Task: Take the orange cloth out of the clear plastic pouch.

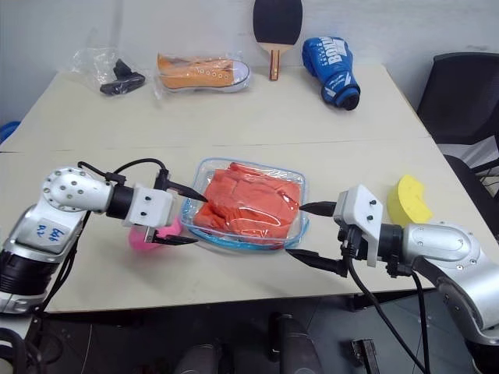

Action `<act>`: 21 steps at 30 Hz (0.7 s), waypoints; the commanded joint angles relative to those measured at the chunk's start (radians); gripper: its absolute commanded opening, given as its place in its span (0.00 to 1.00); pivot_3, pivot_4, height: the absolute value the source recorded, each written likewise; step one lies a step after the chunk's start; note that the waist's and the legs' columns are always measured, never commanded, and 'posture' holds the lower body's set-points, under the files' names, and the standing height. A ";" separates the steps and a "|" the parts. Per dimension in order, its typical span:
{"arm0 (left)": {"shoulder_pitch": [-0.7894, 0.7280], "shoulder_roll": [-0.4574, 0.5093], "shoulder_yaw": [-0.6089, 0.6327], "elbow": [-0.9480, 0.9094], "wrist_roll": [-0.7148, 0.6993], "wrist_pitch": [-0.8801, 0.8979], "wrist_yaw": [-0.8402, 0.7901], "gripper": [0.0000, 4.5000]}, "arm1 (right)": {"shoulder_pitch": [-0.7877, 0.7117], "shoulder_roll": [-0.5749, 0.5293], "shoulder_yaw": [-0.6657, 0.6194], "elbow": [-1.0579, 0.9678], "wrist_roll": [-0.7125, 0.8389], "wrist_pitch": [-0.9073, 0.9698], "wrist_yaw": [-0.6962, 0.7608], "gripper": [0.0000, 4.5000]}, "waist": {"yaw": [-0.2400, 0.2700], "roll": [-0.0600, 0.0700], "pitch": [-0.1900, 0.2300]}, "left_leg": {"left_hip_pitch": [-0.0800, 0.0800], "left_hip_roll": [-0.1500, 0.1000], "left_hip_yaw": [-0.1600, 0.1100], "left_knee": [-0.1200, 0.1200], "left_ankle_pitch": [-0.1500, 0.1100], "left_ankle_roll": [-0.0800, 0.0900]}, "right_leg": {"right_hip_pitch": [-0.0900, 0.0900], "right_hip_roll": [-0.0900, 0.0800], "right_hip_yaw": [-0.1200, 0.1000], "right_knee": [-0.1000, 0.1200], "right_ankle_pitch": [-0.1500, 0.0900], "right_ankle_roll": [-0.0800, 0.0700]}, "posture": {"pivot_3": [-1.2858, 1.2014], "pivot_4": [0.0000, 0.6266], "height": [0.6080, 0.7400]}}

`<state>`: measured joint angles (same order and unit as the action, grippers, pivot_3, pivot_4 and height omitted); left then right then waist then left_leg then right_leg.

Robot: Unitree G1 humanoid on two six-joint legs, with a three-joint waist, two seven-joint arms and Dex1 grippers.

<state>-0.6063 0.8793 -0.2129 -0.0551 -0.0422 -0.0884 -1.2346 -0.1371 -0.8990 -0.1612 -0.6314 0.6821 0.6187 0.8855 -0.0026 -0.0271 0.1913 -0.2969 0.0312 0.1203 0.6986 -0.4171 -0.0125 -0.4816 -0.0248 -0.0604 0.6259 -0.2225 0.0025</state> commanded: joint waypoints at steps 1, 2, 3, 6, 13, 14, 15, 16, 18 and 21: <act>-0.022 -0.002 -0.021 0.056 0.078 -0.133 0.021 0.98 | 0.017 0.006 -0.027 -0.051 0.008 -0.008 -0.019 1.00 | 0.002 0.000 0.000 | 0.000 0.000 0.000 0.000 0.000 0.000 | 0.000 0.000 0.000 0.000 0.000 0.000 | 0.52 0.24 1.00; -0.022 -0.007 -0.026 0.072 0.092 -0.158 0.026 0.98 | 0.023 0.007 -0.027 -0.056 0.005 -0.009 -0.024 1.00 | 0.002 0.000 0.000 | 0.000 0.000 0.000 0.000 0.000 0.001 | 0.000 0.000 0.000 0.000 0.000 0.000 | 0.52 0.24 1.00; -0.027 -0.021 -0.028 0.093 0.103 -0.170 0.041 0.98 | 0.030 0.010 -0.026 -0.060 0.001 -0.011 -0.033 1.00 | 0.003 0.000 0.000 | 0.000 0.000 -0.001 0.000 0.000 0.001 | 0.000 -0.001 0.000 0.000 0.000 0.000 | 0.52 0.24 1.00; -0.034 -0.047 -0.023 0.121 0.106 -0.175 0.059 0.98 | 0.046 0.013 -0.026 -0.070 -0.003 -0.014 -0.048 1.00 | 0.003 0.000 0.000 | 0.000 0.000 -0.001 0.000 0.000 0.002 | 0.000 -0.001 0.000 -0.001 0.000 0.001 | 0.52 0.24 1.00; -0.028 -0.081 0.011 0.106 0.045 -0.125 0.064 0.59 | 0.065 0.017 -0.019 -0.063 -0.020 -0.030 -0.064 1.00 | 0.003 0.000 0.000 | 0.000 0.000 -0.001 0.000 -0.001 0.002 | 0.000 -0.001 0.000 -0.001 0.001 0.001 | 0.52 0.24 1.00; -0.026 -0.080 0.016 0.102 0.031 -0.110 0.058 0.52 | 0.067 0.018 -0.016 -0.062 -0.024 -0.033 -0.064 1.00 | 0.003 0.000 0.000 | 0.000 0.000 -0.001 0.000 -0.001 0.002 | 0.001 -0.001 0.000 -0.001 0.001 0.001 | 0.52 0.24 1.00; -0.024 -0.077 0.022 0.096 0.016 -0.093 0.049 0.46 | 0.069 0.018 -0.013 -0.060 -0.028 -0.035 -0.063 1.00 | 0.002 0.000 0.000 | 0.000 0.000 -0.001 0.000 -0.001 0.002 | 0.000 -0.001 0.000 -0.001 0.001 0.001 | 0.52 0.24 1.00; -0.022 -0.075 0.025 0.091 0.006 -0.081 0.044 0.39 | 0.070 0.019 -0.012 -0.060 -0.030 -0.037 -0.062 1.00 | 0.002 0.000 0.000 | 0.000 0.000 -0.001 0.000 -0.001 0.002 | 0.000 -0.001 0.000 -0.001 0.001 0.001 | 0.52 0.24 1.00; -0.015 -0.073 0.039 0.069 -0.037 -0.022 0.026 0.25 | 0.075 0.014 -0.002 -0.055 -0.049 -0.049 -0.053 1.00 | 0.002 0.000 0.000 | 0.000 0.000 -0.001 0.000 -0.001 0.002 | 0.000 0.000 0.000 -0.001 0.001 0.001 | 0.52 0.24 1.00; 0.002 -0.087 0.070 -0.005 -0.158 0.233 0.027 0.05 | 0.076 0.014 0.018 -0.051 -0.076 -0.064 -0.050 1.00 | 0.002 0.000 0.000 | 0.000 0.000 -0.001 0.000 -0.001 0.002 | 0.001 -0.001 0.000 -0.001 0.001 0.001 | 0.52 0.24 1.00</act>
<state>-0.6097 0.7976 -0.1843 0.0052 -0.1142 0.0116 -1.2110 -0.0609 -0.8899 -0.1491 -0.6654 0.6147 0.5817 0.8327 -0.0002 -0.0275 0.1911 -0.2974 0.0312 0.1190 0.6987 -0.4177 -0.0102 -0.4810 -0.0254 -0.0608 0.6250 -0.2220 0.0036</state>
